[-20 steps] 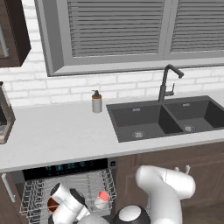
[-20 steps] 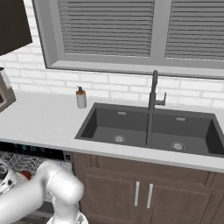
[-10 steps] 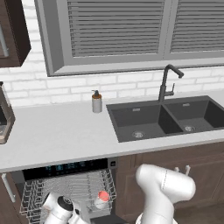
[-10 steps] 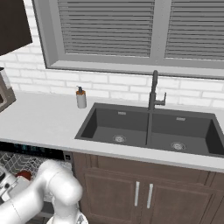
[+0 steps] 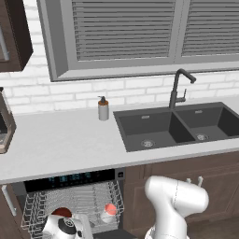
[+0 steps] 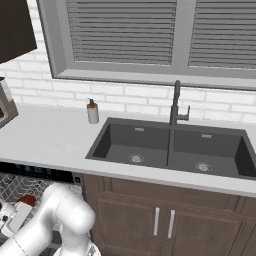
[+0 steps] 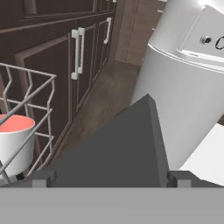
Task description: Pick up the cup and bowl from the counter, place them in the dishwasher, and close the dishwasher door.
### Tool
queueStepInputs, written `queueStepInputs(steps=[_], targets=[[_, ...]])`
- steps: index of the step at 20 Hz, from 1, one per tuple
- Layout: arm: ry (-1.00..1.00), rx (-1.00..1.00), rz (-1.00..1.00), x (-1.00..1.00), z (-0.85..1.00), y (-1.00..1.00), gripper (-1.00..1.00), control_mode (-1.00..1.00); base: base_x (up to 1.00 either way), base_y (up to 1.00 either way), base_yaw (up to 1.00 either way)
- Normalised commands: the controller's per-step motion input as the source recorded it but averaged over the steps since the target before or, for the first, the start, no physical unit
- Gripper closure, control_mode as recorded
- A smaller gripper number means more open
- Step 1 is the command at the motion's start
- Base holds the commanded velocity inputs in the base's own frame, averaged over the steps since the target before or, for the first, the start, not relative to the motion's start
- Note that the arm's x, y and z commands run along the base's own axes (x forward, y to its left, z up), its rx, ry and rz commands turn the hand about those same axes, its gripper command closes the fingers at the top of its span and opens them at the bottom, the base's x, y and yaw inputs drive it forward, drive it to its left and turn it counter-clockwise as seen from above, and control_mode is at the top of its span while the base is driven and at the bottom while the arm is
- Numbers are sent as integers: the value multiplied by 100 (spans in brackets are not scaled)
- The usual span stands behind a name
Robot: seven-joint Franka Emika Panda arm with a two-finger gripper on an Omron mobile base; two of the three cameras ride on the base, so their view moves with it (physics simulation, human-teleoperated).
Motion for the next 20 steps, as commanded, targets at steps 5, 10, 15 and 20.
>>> queueStepInputs(steps=[5, 10, 15, 20], targets=[[-4, 16, 14, 16, -9, 2, -100, -100, 0, 0, 0], [0, 23, 11, 38, -8, 11, -100, -100, 0, 0, 0], [1, 19, 7, 42, -32, 21, -100, -100, 0, 0, 0], [5, 16, 5, 40, -54, 21, -100, -100, 0, 0, 0]])
